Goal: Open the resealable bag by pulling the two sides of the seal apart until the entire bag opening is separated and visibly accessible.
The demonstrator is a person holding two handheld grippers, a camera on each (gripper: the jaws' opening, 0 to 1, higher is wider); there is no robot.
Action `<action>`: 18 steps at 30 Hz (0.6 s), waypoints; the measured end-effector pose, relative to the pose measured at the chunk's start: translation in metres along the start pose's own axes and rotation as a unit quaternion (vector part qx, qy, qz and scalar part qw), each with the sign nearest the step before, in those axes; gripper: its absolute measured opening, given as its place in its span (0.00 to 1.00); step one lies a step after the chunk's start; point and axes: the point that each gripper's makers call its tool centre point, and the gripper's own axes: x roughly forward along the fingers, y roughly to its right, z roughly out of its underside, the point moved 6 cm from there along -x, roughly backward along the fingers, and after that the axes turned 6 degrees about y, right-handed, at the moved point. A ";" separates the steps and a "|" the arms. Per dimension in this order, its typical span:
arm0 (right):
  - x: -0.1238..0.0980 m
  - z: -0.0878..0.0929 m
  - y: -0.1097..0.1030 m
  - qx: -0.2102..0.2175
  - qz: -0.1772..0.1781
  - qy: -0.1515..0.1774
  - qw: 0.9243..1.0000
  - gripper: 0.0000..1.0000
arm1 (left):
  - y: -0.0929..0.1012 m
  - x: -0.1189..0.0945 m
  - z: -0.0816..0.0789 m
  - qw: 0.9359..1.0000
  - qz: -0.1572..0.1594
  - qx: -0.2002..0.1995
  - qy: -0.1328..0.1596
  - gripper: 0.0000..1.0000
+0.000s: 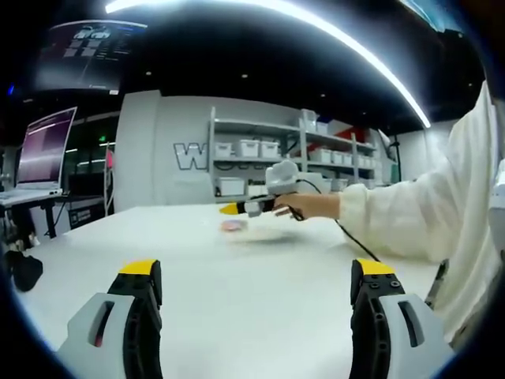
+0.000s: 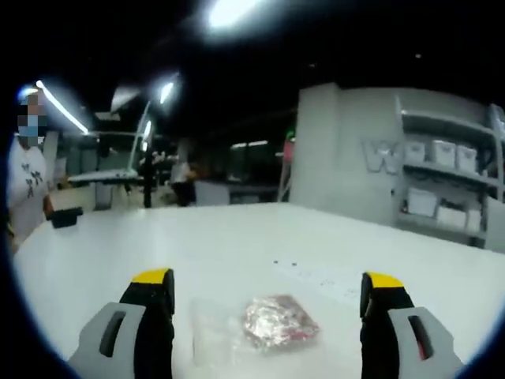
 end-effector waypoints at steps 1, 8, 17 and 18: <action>0.000 -0.001 0.000 0.000 0.000 0.002 1.000 1.00 | 0.000 0.000 0.000 1.000 0.000 0.001 0.000 0.99; 0.000 -0.003 0.001 0.000 0.003 0.003 1.000 1.00 | 0.001 -0.001 0.002 1.000 0.000 0.001 -0.002 0.99; -0.003 -0.001 0.005 0.001 0.016 0.002 1.000 0.99 | 0.002 -0.003 0.002 1.000 0.000 0.003 -0.002 0.99; -0.004 -0.001 0.005 0.001 0.017 0.001 1.000 0.99 | 0.002 -0.002 0.001 1.000 0.000 0.003 -0.002 0.99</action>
